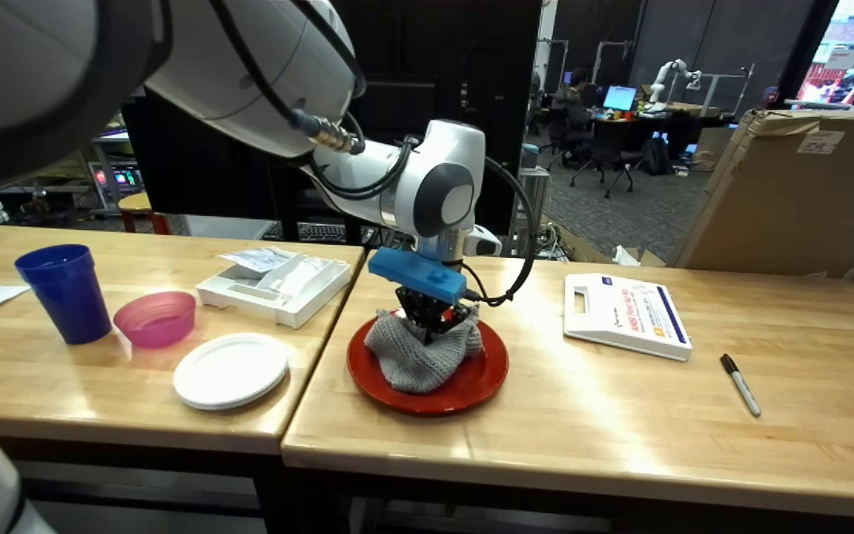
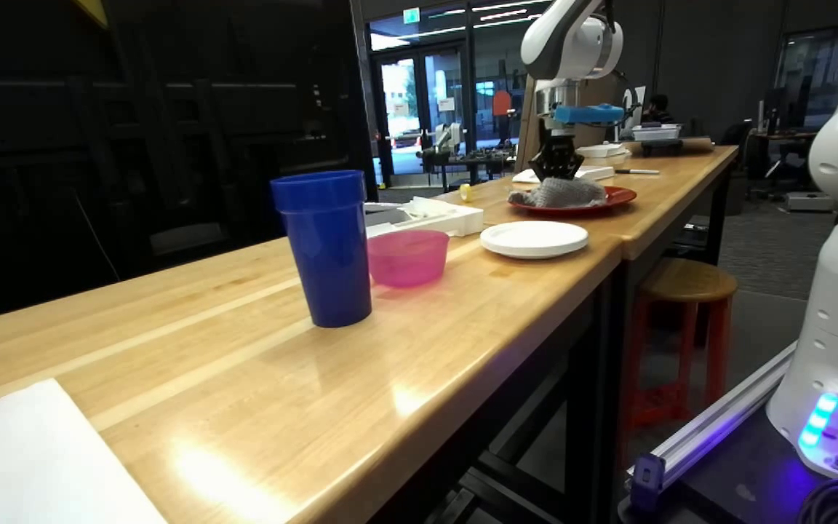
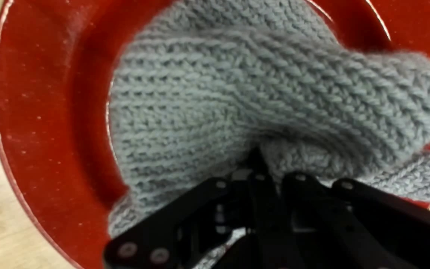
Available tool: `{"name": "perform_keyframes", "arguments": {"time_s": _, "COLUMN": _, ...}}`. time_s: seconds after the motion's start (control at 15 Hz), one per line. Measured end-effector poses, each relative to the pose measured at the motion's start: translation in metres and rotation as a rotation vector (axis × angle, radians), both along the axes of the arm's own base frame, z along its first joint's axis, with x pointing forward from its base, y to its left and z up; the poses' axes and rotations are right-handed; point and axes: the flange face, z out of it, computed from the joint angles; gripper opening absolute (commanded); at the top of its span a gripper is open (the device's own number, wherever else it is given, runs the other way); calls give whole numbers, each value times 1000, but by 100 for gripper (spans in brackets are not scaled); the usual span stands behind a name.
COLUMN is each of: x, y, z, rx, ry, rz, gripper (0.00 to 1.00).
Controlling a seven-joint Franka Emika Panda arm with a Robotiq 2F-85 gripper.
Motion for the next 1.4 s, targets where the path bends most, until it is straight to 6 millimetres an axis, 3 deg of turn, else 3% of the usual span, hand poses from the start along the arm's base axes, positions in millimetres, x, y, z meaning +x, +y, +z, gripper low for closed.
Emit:
{"name": "perform_keyframes", "arguments": {"time_s": 0.27, "x": -1, "y": -7, "z": 0, "rx": 0, "ry": 0, "rz": -15, "gripper": 1}}
{"name": "perform_keyframes", "arguments": {"time_s": 0.6, "x": -1, "y": -3, "z": -1, "rx": 2, "ry": 10, "rz": 1, "gripper": 1}}
{"name": "perform_keyframes", "arguments": {"time_s": 1.13, "x": -1, "y": 55, "z": -4, "rx": -17, "ry": 70, "rz": 129, "gripper": 1}}
{"name": "perform_keyframes", "arguments": {"time_s": 1.4, "x": 0, "y": 68, "z": -4, "rx": -18, "ry": 75, "rz": 156, "gripper": 1}}
